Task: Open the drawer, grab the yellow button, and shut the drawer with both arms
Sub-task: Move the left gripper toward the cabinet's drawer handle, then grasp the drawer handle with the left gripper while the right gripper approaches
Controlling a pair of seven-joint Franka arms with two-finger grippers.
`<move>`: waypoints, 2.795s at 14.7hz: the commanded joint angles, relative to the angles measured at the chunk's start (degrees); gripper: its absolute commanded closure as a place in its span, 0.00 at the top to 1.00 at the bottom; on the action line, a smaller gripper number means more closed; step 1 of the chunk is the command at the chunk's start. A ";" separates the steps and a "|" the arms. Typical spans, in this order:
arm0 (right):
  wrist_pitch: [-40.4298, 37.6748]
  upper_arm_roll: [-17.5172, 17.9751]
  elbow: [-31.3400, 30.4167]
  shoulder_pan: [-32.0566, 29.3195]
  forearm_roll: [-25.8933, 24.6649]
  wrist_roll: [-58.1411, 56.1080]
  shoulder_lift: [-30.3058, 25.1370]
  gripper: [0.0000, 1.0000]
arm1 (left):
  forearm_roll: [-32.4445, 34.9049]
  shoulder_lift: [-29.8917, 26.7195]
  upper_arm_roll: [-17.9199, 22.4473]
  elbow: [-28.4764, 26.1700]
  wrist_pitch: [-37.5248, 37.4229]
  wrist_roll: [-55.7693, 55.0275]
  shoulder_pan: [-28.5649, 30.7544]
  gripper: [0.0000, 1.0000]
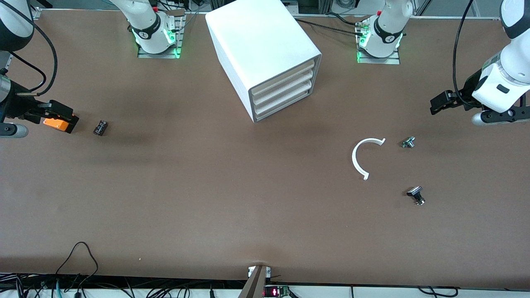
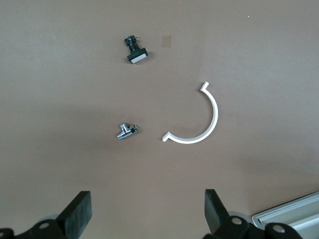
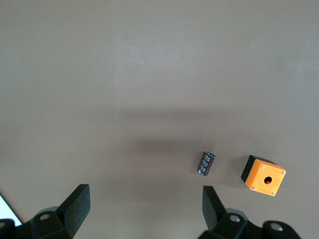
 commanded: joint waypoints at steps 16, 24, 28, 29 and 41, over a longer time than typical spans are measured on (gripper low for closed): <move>0.07 0.01 -0.47 0.00 0.77 -0.69 -0.44 1.00 | 0.90 2.70 -0.65 2.35 -1.59 0.15 -0.71 1.00; -0.01 0.01 -0.12 0.00 0.69 -0.69 -0.44 1.00 | -12.35 13.49 -0.74 1.91 -2.03 5.86 2.10 1.00; -0.28 0.53 -0.03 0.35 0.77 -1.48 0.35 1.00 | -21.93 18.34 -1.61 -1.67 -3.77 5.78 1.40 1.00; -0.37 1.49 -0.11 1.57 0.51 -1.57 1.40 1.00 | -24.74 19.56 -2.83 -2.74 -5.18 5.69 1.31 1.00; -0.55 4.31 0.68 7.11 0.77 -14.83 1.76 1.00 | -51.30 27.48 -14.17 -12.93 -2.84 16.93 -4.67 0.99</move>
